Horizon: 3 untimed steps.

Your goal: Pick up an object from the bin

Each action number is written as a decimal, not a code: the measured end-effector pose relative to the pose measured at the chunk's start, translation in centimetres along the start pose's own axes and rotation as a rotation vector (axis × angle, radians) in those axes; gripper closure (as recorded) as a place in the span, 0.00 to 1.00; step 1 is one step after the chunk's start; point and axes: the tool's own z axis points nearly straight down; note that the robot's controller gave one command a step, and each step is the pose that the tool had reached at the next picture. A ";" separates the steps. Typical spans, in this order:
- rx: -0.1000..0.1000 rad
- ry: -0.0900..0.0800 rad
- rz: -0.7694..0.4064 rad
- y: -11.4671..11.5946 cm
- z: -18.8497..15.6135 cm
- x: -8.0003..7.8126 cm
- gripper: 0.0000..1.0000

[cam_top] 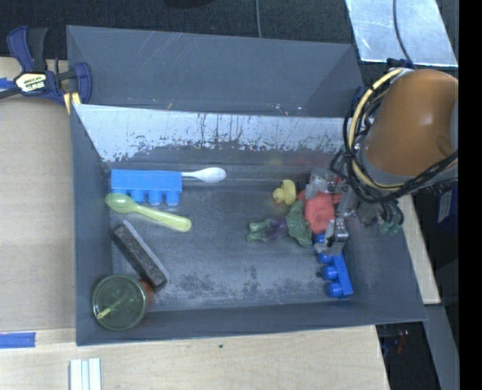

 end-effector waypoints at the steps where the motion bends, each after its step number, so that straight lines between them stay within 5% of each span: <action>1: 0.001 -0.006 -0.021 1.1 7.8 -5.2 0.00; 2: 0.000 -0.001 -0.018 1.7 6.7 -6.2 0.00; 3: 0.001 -0.003 -0.420 -1.5 6.4 -5.8 0.00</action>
Offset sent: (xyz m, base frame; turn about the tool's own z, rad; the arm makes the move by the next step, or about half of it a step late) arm 0.0694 0.0210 -0.0185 -0.0135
